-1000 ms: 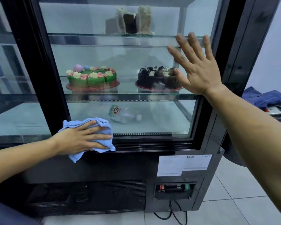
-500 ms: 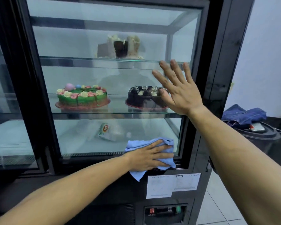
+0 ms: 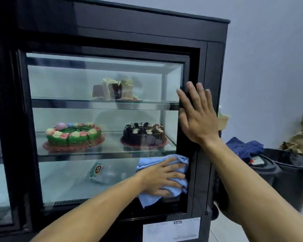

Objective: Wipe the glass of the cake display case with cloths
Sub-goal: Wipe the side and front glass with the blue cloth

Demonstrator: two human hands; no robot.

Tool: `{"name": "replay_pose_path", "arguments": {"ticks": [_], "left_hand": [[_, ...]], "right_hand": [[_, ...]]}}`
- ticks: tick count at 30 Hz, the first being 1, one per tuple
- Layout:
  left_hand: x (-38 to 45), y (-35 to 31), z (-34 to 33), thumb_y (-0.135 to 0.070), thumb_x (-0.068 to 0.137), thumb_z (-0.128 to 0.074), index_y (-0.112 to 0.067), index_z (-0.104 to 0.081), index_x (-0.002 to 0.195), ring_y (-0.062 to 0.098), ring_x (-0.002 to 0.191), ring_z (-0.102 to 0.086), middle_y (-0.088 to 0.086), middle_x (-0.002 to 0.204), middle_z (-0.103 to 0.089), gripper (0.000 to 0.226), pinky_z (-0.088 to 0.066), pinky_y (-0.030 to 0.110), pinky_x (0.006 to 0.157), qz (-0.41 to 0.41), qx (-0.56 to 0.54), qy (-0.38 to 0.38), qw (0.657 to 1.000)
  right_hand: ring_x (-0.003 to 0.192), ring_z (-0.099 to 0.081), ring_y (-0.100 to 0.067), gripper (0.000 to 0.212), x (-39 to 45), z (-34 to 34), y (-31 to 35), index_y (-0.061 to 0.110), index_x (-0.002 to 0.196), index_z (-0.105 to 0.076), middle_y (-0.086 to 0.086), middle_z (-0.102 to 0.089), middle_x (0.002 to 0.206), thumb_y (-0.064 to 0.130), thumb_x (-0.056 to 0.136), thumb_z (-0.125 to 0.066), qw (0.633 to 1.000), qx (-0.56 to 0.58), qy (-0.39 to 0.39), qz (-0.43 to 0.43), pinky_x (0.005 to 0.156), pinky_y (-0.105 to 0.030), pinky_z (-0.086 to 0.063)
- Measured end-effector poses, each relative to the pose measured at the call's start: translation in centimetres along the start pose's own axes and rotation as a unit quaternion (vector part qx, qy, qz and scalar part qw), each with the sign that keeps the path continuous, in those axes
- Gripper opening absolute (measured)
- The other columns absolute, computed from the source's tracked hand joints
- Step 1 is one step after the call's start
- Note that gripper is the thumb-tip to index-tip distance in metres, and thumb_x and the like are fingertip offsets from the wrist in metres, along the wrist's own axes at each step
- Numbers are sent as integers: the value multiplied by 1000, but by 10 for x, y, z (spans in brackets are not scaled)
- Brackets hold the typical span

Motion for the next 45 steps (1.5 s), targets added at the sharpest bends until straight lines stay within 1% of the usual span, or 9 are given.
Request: {"name": "replay_pose_path", "arguments": {"ticks": [4,13,19,24,29,33,37,40,45], "left_hand": [[6,86,46,-50,99,-52,-33,-52,151,36,158,-19,2,165,-38,54,-7,59,128,134,-8,-97,986],[35,267,138,-57,101,-44,-37,-40,158,41,158,-15,2,170,-28,60,-9,67,123,362,68,-176,913],[-31,242,123,-66,103,-26,-36,-18,165,44,158,-4,3,174,-8,69,2,65,124,644,47,-191,739],[-119,253,134,-52,110,-32,-37,-34,160,43,157,-14,1,171,-24,52,-10,71,122,712,-12,-296,637],[-148,280,207,-53,109,-19,-15,-31,162,60,151,-13,27,166,-22,66,-12,67,120,733,15,-417,538],[-87,343,227,-68,100,8,-38,-9,164,51,156,0,11,173,-3,73,0,59,125,747,4,-265,610],[0,359,213,-61,105,-20,-46,-20,162,54,155,-4,4,174,-10,59,1,64,125,637,52,-239,731],[68,348,207,-62,105,-16,-46,-14,163,52,155,-1,4,174,-7,61,0,65,125,543,73,-196,813],[124,338,203,-65,103,-16,-45,-14,163,50,156,2,4,175,-4,63,-1,66,124,445,71,-162,878]], "right_hand": [[159,6,-16,61,-7,-19,-41,27,165,-10,-3,-4,174,33,107,-29,989,65,26,-129,129,-41,5],[160,-7,-21,61,-12,-22,-45,16,164,-22,-6,-14,172,29,105,-32,991,66,-23,-113,130,-44,-5],[160,-9,-22,63,-12,-20,-42,18,164,-20,-4,-13,173,28,104,-34,992,52,-29,-114,130,-43,-5],[160,-9,-20,63,-12,-20,-41,18,164,-21,-4,-14,172,28,103,-33,992,40,-28,-116,130,-39,-1],[160,-10,-22,64,-12,-18,-39,17,164,-23,-5,-15,172,29,102,-35,992,41,-29,-112,130,-42,-3],[160,-11,-22,66,-14,-19,-41,16,163,-24,-5,-16,172,30,100,-37,992,46,-33,-113,130,-45,-7],[160,-11,-21,67,-14,-22,-41,15,163,-26,-5,-17,172,31,99,-39,992,50,-35,-113,130,-46,-10],[160,-8,-21,69,-20,-21,-49,10,163,-23,-6,-14,172,33,99,-36,982,70,-46,-171,130,-43,-6],[158,-18,-21,58,-31,-14,-66,7,154,-40,-6,-29,166,25,98,-37,929,209,-127,-278,129,-43,-16]]}}
Point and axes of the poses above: each hand's wrist, its own x-axis towards the middle knuckle, its own z-axis out of the back of the hand, y = z × x, the point moved 8 cm from there along x, towards the middle knuckle
